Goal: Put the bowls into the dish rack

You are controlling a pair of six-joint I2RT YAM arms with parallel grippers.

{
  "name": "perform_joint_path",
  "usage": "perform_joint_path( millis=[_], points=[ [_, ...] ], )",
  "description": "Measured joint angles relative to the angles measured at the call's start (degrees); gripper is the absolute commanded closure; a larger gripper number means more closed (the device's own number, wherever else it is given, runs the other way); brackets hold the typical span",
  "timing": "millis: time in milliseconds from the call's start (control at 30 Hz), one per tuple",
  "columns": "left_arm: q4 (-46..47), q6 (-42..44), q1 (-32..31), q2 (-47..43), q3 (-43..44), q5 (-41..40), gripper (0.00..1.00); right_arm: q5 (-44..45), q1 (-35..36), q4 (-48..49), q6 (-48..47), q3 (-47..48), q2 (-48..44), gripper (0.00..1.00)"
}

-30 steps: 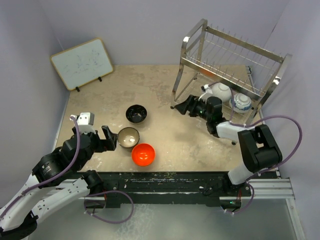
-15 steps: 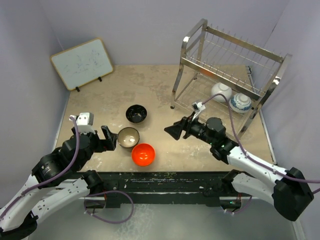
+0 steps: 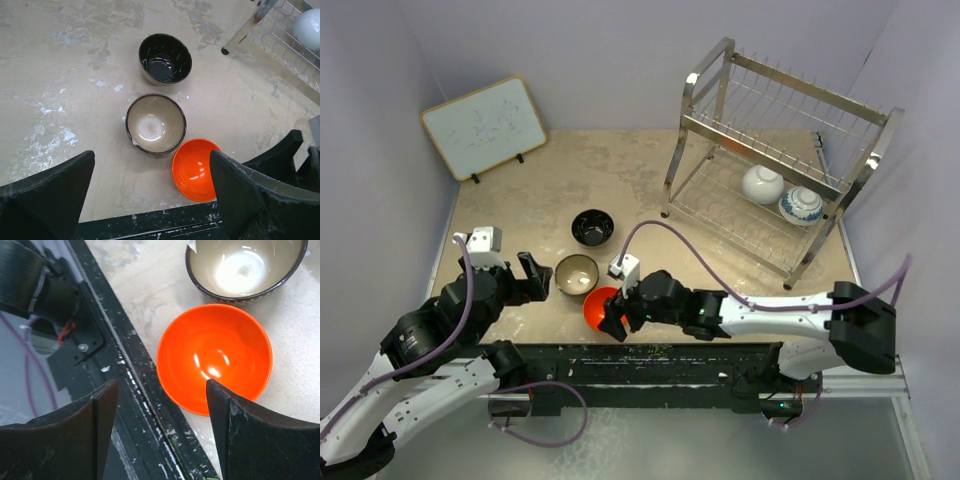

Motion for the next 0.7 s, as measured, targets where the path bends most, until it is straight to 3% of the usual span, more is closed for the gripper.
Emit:
perform_joint_path(
  millis=[300, 567, 700],
  points=[
    [-0.74, -1.11, 0.00, -2.19, 0.00, -1.09, 0.01, 7.34, 6.23, -2.82, -3.02, 7.43, 14.27, 0.26],
    [-0.79, -1.14, 0.00, -2.32, 0.00, -1.38, 0.01, 10.71, 7.93, -4.94, -5.09, 11.06, 18.99, 0.27],
    [-0.79, -1.14, 0.00, -2.32, 0.00, -1.40, 0.01, 12.76, 7.91, -5.22, -5.99, 12.24, 21.05, 0.33]
  ],
)
